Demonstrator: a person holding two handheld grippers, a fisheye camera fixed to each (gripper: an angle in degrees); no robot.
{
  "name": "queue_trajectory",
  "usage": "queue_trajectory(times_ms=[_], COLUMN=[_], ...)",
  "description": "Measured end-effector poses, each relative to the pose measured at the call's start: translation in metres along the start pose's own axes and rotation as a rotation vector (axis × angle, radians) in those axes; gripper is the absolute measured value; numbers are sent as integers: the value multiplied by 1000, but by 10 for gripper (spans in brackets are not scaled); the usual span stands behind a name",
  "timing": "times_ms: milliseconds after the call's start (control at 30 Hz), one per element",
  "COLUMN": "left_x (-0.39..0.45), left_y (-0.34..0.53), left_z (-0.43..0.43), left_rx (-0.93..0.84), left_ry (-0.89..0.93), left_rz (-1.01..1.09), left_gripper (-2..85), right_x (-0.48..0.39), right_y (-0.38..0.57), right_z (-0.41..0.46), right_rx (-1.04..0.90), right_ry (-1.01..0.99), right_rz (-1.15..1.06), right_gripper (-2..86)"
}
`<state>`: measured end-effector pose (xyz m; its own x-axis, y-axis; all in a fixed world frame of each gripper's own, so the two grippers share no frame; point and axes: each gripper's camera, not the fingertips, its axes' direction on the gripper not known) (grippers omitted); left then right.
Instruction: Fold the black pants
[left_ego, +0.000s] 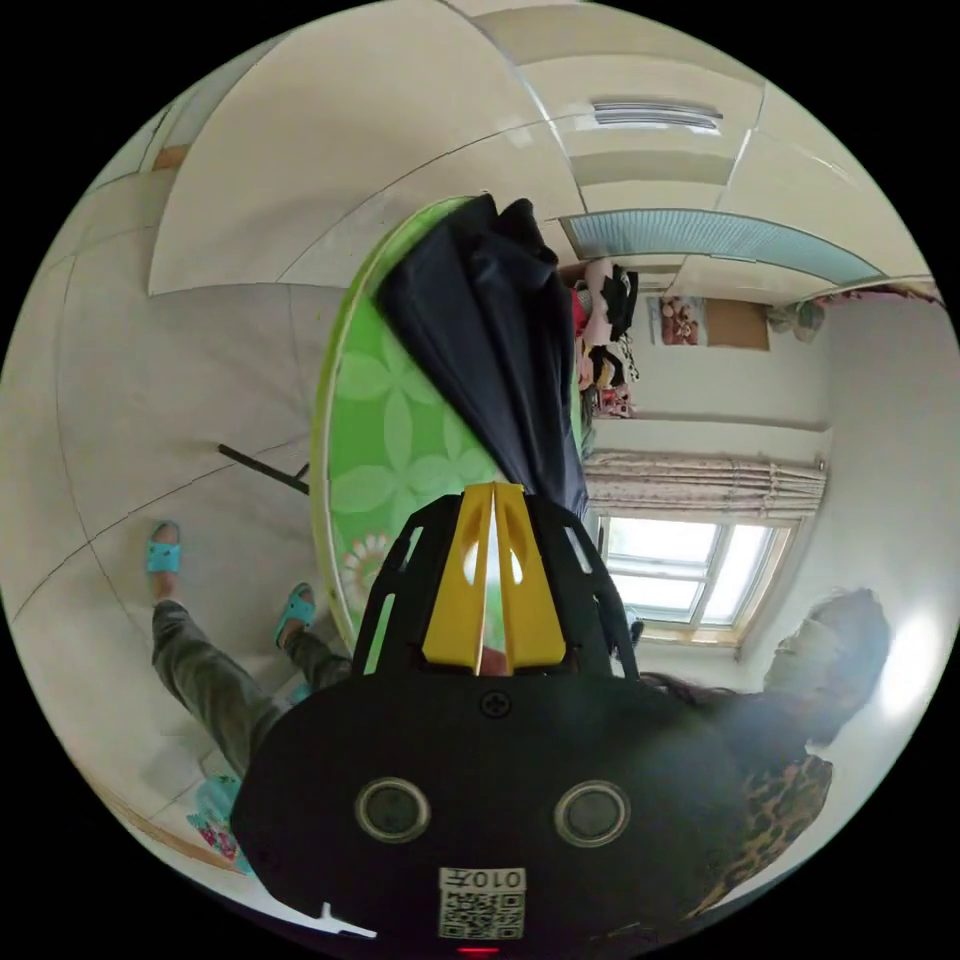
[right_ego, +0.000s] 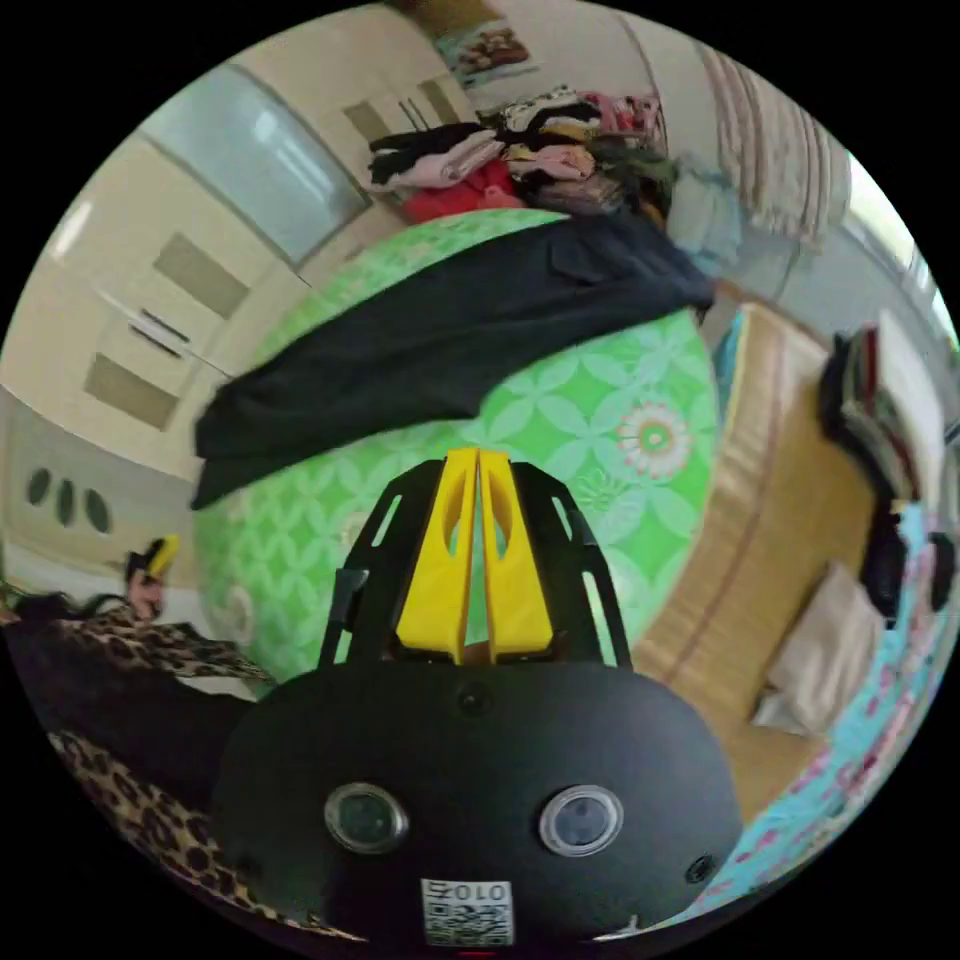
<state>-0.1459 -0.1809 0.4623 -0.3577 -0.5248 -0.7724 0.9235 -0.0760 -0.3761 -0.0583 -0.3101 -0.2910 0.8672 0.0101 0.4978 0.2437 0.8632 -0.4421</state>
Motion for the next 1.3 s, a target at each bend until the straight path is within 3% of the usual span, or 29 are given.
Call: queue_trajectory(times_ms=[33, 100, 133, 233, 300, 367, 433, 467, 533, 567, 633, 733, 767, 833, 867, 933, 1033, 1100, 1133, 1167, 1233, 1300], left_x=[-5, -6, 2, 42, 71, 118, 148, 161, 163, 154, 142, 160, 172, 197, 214, 215, 156, 138, 132, 121, 100, 89], left_y=[-13, -31, -42, -54, -53, -40, -21, -8, -3, -12, -19, 0, 12, 34, 49, 53, 8, -3, -6, -20, -48, -71], left_z=[-5, -14, -21, -39, -52, -75, -89, -95, -96, -89, -73, -71, -77, -81, -74, -59, -41, -27, -17, -12, -10, -9], left_rx=[-22, -38, -35, -42, -38, -2, 75, 147, 180, 97, -19, 67, 136, 232, 253, 230, 49, 55, 90, 74, 21, 29], left_ry=[7, 13, 21, 29, 13, -42, -157, -209, -124, 73, 335, 27, -24, -143, -258, -316, 67, -83, -270, -297, -174, -230], left_rz=[59, 156, 238, 484, 631, 833, 951, 990, 966, 891, 834, 834, 857, 959, 1066, 1071, 849, 839, 864, 845, 849, 901], left_gripper=[-1, -1, -1, -1, -1, -1, -1, -1, -1, 0, 0, 0, 0, 0, 1, 2, 8, 14, 16, 19, 26, 33], right_x=[-48, -120, -166, -257, -309, -365, -414, -420, -421, -417, -400, -387, -386, -399, -402, -412, -449, -475, -489, -495, -524, -545], right_y=[10, 39, 60, 83, 81, 80, 92, 92, 83, 78, 58, 64, 69, 94, 92, 52, -10, -38, -54, -61, -77, -87], right_z=[-57, -136, -172, -215, -236, -263, -297, -302, -305, -301, -276, -258, -258, -261, -260, -233, -168, -121, -85, -64, 6, 52], right_rx=[124, 413, 594, 840, 839, 840, 963, 963, 957, 944, 786, 795, 831, 992, 973, 750, 463, 344, 263, 211, 103, 52], right_ry=[116, 136, 93, -91, -140, 67, 316, 339, 152, 51, -448, -648, -637, -428, -414, -589, -875, -981, -1076, -1124, -1282, -1367], right_rz=[5, 11, -36, -168, -248, -268, -259, -273, -279, -276, -340, -278, -265, -320, -328, -391, -383, -281, -184, -116, 72, 223], right_gripper=[30, 33, 39, 70, 77, 77, 64, 58, 35, 33, 33, 44, 47, 79, 85, 126, 149, 147, 142, 139, 127, 119])
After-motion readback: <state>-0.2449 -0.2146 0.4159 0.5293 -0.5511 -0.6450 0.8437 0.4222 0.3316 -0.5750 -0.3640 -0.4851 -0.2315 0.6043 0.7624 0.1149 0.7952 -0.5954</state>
